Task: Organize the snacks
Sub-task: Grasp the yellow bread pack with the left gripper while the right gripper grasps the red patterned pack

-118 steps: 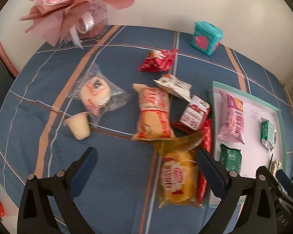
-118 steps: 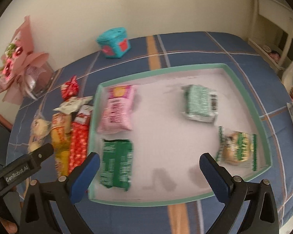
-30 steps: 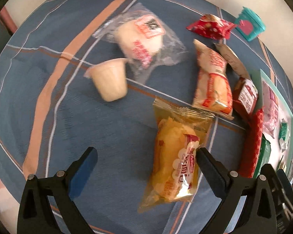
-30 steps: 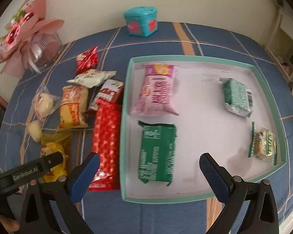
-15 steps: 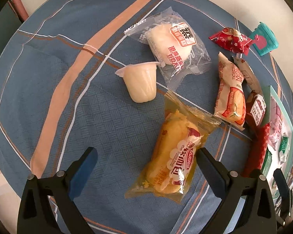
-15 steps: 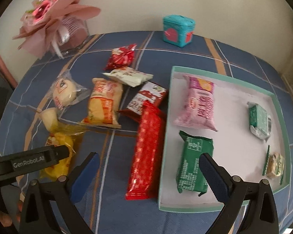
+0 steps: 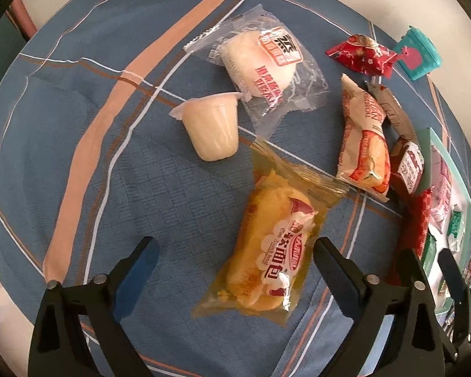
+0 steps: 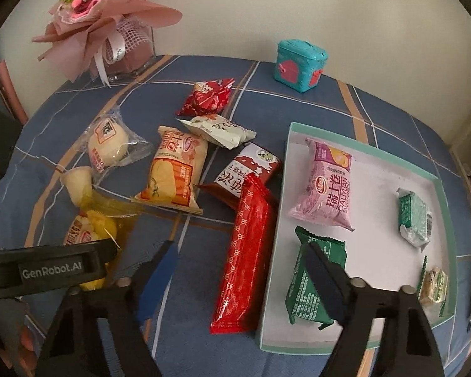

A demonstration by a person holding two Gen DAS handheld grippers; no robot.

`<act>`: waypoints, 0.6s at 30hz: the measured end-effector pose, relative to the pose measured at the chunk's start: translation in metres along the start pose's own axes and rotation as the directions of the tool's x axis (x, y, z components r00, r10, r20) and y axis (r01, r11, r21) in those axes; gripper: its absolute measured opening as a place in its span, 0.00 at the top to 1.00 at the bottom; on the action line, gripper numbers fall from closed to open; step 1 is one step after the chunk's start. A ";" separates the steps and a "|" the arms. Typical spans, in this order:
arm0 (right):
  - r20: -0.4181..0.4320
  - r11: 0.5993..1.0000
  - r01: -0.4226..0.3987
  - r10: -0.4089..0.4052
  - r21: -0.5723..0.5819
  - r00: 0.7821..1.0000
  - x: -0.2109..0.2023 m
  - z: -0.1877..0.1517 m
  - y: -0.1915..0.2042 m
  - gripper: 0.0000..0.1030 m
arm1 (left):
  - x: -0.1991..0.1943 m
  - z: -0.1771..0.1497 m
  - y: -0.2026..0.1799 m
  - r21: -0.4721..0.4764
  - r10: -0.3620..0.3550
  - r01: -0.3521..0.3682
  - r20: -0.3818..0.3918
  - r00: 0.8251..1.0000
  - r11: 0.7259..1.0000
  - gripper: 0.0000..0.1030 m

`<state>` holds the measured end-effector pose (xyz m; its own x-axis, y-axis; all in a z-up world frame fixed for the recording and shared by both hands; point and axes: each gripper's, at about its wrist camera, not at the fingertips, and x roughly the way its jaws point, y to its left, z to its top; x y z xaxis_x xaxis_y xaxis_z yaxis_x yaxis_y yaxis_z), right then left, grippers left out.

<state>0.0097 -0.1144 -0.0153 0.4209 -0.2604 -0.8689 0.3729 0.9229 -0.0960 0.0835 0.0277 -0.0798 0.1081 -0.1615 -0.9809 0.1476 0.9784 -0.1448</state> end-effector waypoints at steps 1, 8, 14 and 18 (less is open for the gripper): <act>0.001 1.000 -0.004 0.004 -0.003 1.000 0.000 0.000 0.001 0.31 | 0.000 0.000 0.000 0.001 -0.002 0.002 -0.001 1.000 1.000 0.07; -0.014 0.999 0.002 -0.003 -0.044 1.000 0.006 -0.001 0.008 0.51 | -0.005 0.002 -0.006 0.011 -0.014 0.014 0.007 1.000 1.000 0.11; -0.035 0.992 0.073 -0.077 -0.102 0.996 0.016 -0.006 0.014 0.75 | -0.009 -0.002 -0.009 0.024 -0.034 0.034 -0.010 0.999 0.999 0.20; -0.048 0.993 0.071 -0.076 -0.096 0.996 0.019 -0.007 0.011 0.79 | -0.007 -0.004 -0.017 0.052 -0.045 0.045 -0.012 0.999 0.998 0.34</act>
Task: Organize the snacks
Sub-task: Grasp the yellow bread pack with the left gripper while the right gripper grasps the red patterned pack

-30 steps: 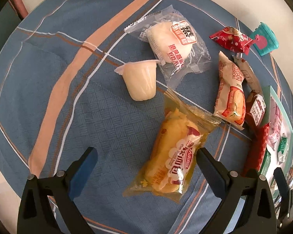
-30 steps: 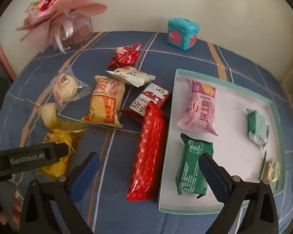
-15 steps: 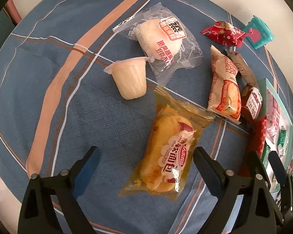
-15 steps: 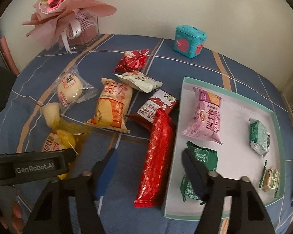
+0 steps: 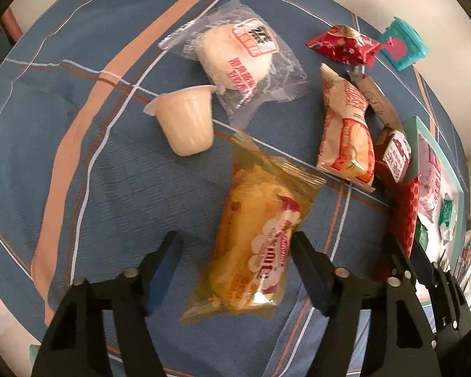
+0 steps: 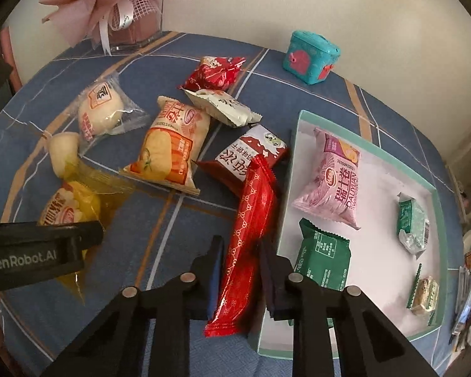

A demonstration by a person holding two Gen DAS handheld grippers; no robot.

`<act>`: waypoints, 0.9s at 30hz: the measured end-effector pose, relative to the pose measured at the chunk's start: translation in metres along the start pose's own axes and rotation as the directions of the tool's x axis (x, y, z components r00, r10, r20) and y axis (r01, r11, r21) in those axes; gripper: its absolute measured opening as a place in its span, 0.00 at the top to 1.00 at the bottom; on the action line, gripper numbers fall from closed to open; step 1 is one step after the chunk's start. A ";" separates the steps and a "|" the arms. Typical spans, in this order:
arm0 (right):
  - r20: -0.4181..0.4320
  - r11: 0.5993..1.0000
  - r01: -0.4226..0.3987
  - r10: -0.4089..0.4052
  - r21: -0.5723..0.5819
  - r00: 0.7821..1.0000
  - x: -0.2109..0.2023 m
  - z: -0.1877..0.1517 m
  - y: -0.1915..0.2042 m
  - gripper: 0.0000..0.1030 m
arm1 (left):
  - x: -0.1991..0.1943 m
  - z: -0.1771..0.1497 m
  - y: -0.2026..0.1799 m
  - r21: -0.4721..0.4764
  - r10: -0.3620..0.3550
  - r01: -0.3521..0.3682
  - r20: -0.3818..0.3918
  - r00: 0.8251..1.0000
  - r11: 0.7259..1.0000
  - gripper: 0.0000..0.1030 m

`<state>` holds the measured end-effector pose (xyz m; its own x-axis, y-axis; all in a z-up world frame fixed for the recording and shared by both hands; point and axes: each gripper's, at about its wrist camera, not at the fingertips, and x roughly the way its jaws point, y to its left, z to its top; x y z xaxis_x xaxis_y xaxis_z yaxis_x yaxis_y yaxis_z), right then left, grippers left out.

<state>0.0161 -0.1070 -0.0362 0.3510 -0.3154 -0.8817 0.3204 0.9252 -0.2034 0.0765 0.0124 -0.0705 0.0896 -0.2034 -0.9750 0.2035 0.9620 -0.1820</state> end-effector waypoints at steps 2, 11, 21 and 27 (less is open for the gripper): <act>-0.001 1.000 -0.008 0.008 0.014 1.000 0.000 0.000 -0.003 0.79 | 0.000 -0.001 -0.006 0.013 -0.005 0.005 0.002 1.000 1.000 0.40; 0.002 0.992 -0.069 0.069 0.107 0.998 -0.006 0.000 -0.021 0.88 | -0.011 0.004 -0.008 0.011 -0.019 0.018 0.030 0.999 1.000 0.57; 0.022 0.965 -0.163 0.162 0.205 0.986 -0.014 0.000 -0.039 0.90 | -0.031 0.009 -0.006 0.014 -0.043 0.042 0.069 0.997 0.999 0.59; 0.086 0.955 -0.211 0.197 0.207 0.977 -0.036 0.003 -0.042 0.90 | -0.062 0.012 -0.004 0.018 -0.072 0.070 0.133 0.988 0.997 0.60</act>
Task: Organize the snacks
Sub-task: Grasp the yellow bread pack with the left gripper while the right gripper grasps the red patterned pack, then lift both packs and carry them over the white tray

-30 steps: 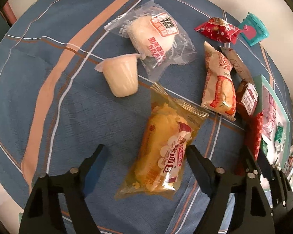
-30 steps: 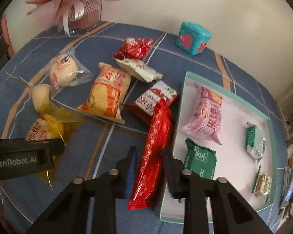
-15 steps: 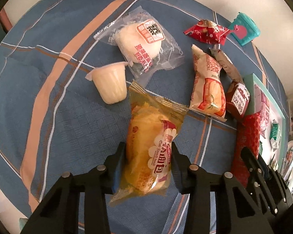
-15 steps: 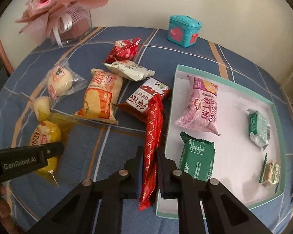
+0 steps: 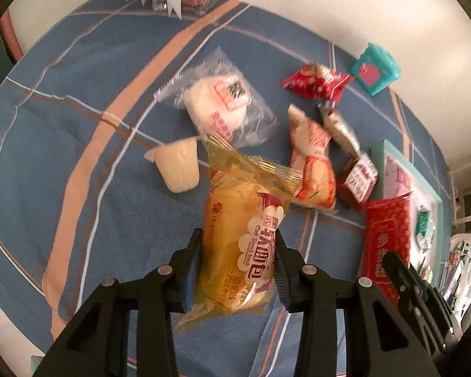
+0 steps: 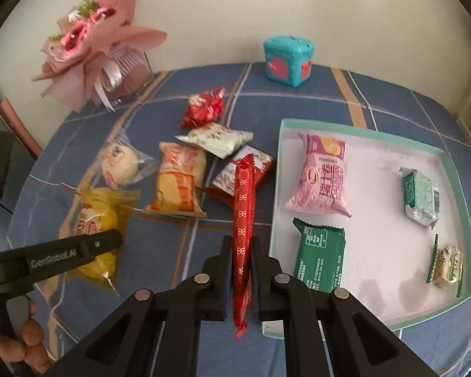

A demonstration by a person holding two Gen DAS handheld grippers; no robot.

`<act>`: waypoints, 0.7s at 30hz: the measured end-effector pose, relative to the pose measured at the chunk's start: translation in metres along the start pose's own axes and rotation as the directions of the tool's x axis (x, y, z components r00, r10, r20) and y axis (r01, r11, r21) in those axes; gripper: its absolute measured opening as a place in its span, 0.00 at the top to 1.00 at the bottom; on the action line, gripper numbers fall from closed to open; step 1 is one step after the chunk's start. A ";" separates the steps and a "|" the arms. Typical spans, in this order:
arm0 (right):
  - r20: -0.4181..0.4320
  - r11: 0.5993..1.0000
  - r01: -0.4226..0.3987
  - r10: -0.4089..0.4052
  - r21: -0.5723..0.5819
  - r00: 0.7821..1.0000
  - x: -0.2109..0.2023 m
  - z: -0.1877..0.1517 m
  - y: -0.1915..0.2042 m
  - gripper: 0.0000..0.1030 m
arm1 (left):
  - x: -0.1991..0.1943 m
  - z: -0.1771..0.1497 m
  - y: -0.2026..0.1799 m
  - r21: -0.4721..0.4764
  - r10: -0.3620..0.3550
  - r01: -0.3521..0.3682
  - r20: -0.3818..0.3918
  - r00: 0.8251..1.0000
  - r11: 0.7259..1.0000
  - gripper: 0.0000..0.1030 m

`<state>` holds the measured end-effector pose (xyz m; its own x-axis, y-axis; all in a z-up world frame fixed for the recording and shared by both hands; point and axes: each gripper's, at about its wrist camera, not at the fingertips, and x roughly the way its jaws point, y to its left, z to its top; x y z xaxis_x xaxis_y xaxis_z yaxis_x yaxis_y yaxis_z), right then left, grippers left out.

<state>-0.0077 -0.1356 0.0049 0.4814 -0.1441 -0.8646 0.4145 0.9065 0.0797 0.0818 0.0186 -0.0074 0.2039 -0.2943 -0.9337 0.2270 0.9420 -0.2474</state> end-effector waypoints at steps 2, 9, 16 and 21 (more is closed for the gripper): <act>0.017 1.000 -0.013 0.014 -0.007 1.000 -0.007 0.001 0.003 0.90 | -0.011 0.000 0.001 0.001 -0.004 0.004 0.026 1.000 1.000 0.60; 0.066 0.998 -0.055 0.056 -0.016 0.996 -0.023 0.004 0.007 0.90 | -0.035 0.003 0.006 -0.002 -0.008 0.008 0.115 0.993 1.000 0.60; 0.078 0.996 -0.084 0.084 -0.001 0.993 -0.030 0.005 0.003 0.92 | -0.040 0.004 0.001 0.008 0.002 -0.003 0.153 0.988 1.000 0.60; 0.075 0.995 -0.104 0.103 0.009 0.992 -0.031 0.005 -0.002 0.93 | -0.036 0.005 -0.007 0.022 0.017 -0.020 0.149 0.989 1.000 0.60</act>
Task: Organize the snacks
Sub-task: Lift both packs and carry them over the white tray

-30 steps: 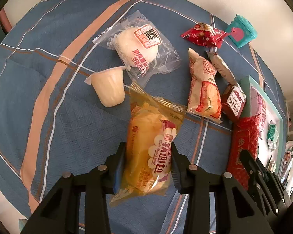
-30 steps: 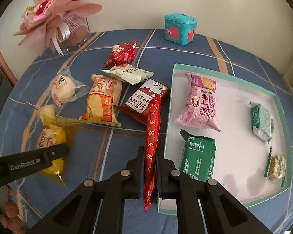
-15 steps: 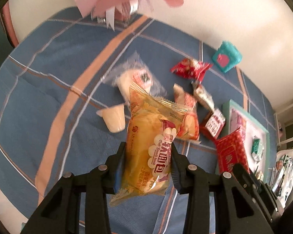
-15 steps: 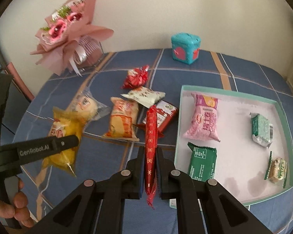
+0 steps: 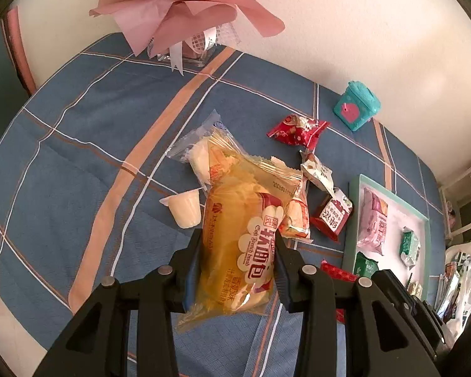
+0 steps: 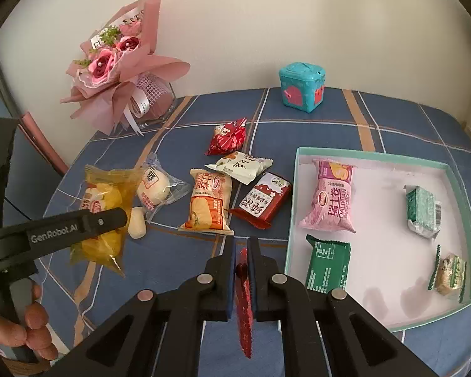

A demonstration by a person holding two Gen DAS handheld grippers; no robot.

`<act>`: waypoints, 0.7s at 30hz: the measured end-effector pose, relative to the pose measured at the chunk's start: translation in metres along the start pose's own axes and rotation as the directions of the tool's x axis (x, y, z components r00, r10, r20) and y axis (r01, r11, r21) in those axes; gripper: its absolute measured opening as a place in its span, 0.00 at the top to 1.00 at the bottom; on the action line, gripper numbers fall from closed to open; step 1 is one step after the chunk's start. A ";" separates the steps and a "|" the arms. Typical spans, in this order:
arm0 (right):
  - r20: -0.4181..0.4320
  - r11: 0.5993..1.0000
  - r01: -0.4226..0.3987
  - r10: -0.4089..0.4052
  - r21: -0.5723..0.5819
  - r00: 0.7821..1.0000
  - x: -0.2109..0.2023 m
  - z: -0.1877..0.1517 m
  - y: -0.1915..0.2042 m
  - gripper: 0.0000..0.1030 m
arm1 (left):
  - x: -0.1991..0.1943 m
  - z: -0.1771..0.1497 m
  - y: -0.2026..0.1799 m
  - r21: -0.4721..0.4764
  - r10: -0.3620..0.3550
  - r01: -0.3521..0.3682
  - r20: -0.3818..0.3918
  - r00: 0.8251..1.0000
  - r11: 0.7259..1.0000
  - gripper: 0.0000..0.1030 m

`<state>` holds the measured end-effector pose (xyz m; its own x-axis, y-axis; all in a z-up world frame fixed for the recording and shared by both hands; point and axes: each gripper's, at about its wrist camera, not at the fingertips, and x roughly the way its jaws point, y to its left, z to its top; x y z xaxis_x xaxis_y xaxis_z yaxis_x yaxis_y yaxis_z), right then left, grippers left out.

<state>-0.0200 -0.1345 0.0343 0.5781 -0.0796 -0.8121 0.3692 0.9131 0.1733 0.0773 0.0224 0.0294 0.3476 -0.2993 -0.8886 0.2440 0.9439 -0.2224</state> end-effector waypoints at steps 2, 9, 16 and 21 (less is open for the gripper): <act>-0.010 1.000 -0.005 0.005 0.008 1.000 0.001 0.000 -0.003 0.93 | 0.002 0.000 -0.002 0.008 0.003 -0.003 -0.008 1.000 1.000 0.60; -0.071 1.000 -0.018 0.017 -0.010 0.997 0.007 -0.007 -0.002 0.92 | 0.019 -0.007 -0.007 0.032 0.023 -0.021 -0.072 0.997 0.999 0.60; -0.132 1.000 0.001 -0.003 -0.015 0.991 0.014 -0.015 -0.005 0.89 | 0.032 -0.015 -0.008 0.033 0.024 -0.020 -0.117 0.993 0.999 0.60; -0.178 1.000 -0.006 0.003 -0.017 0.984 0.026 -0.020 -0.005 0.89 | 0.033 -0.017 -0.008 0.028 0.017 -0.014 -0.126 0.992 1.000 0.59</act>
<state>-0.0209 -0.1330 0.0013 0.4402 -0.0046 -0.8979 0.3531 0.9203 0.1685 0.0712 0.0073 -0.0052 0.2347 -0.2630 -0.9358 0.2647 0.9436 -0.1988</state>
